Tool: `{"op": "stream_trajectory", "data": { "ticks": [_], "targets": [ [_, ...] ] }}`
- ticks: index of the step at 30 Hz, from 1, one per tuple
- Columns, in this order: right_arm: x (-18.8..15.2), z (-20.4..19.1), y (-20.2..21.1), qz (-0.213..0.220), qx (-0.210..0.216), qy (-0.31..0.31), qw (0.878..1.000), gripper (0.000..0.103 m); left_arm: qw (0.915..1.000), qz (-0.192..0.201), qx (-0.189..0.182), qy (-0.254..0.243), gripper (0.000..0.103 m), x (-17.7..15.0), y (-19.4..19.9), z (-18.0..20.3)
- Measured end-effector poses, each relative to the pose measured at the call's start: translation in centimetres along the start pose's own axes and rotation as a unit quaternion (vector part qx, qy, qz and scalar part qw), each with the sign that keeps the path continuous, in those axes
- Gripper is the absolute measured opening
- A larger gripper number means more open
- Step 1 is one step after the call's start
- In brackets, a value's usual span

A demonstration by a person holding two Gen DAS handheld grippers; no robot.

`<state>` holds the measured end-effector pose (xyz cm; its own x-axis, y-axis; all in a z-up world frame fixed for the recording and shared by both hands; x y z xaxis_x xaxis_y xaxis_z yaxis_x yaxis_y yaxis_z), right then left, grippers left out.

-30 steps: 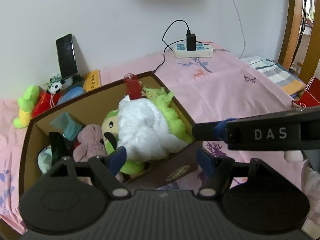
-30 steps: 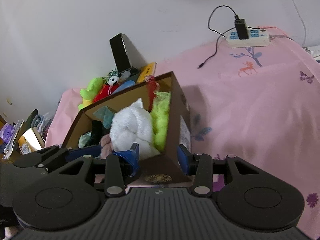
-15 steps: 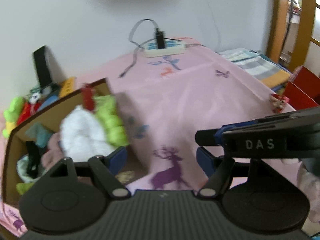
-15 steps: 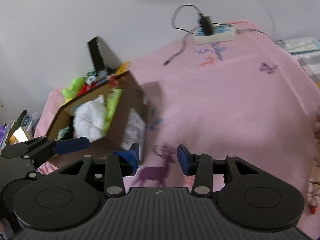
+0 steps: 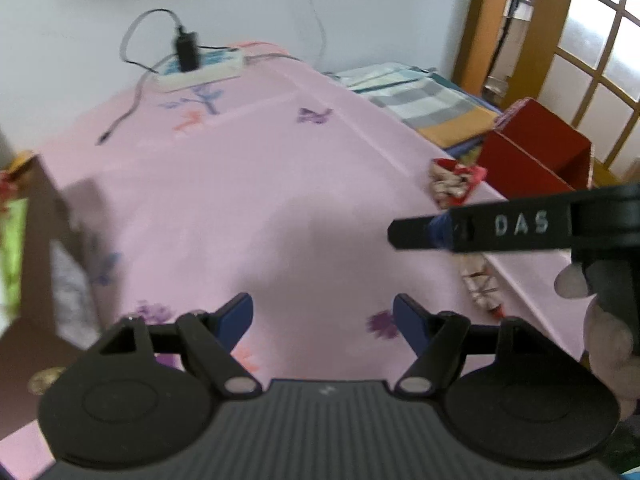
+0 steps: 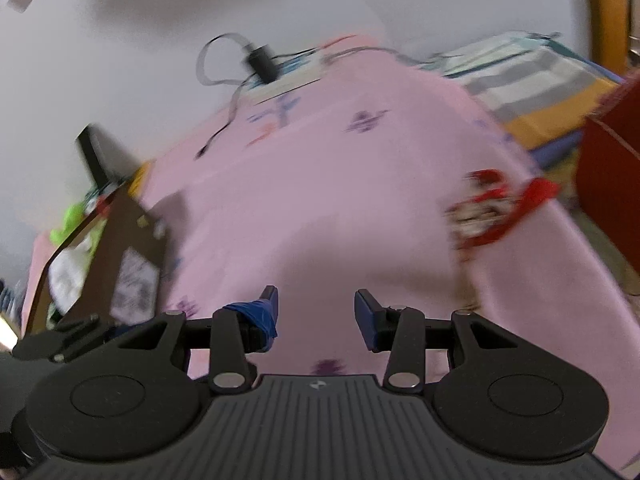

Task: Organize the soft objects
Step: 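Move the open right gripper to the red-and-white patterned scarf, then grasp the red-and-white scarf with the right gripper and lift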

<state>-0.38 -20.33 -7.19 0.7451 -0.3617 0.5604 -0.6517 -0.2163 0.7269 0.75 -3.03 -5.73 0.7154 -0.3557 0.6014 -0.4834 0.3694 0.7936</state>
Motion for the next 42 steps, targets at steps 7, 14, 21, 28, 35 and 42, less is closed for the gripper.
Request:
{"op": "stream_trajectory", "data": {
  "ticks": [7, 14, 21, 28, 35, 42],
  "targets": [
    [1.9, 5.4, -0.1, 0.020, -0.036, -0.052, 0.998, 0.026, 0.9992, -0.004, -0.033, -0.020, 0.077, 1.4, -3.4, 3.3],
    [3.4, 8.1, -1.6, 0.021, -0.037, -0.093, 0.995, 0.026, 0.9982, -0.001, -0.050, -0.033, 0.077, 2.6, -5.8, 5.0],
    [4.4, 8.2, -4.5, -0.001, -0.031, -0.089, 0.996, 0.027, 0.9970, 0.015, -0.065, -0.038, 0.076, 4.0, -7.5, 5.4],
    [4.9, 7.0, -6.4, -0.024, 0.019, -0.072, 0.997, 0.021, 0.9974, 0.008, -0.061, -0.036, 0.061, 4.5, -8.8, 4.4],
    [3.7, 4.2, -7.8, -0.075, 0.098, -0.085, 0.989, 0.012, 0.9977, 0.008, -0.067, -0.005, 0.060, 4.3, -8.5, 2.2],
    [3.0, 1.7, -8.0, -0.094, 0.119, -0.079, 0.985, 0.011, 0.9981, 0.017, -0.058, 0.012, 0.057, 3.2, -7.3, 0.3]
  ]
}}
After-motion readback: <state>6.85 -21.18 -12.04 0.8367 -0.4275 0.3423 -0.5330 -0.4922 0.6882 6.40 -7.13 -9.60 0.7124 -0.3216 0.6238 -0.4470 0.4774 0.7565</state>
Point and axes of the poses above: each gripper's, at about its wrist camera, not at the fingertips, and y roughly against the way its jaws point, z to its right, x to its top, the point moved 3 cm from there along -y, roughly the way its jaws point, and after that the axes turned 2 degrees about -x, right-handed, at the moved point
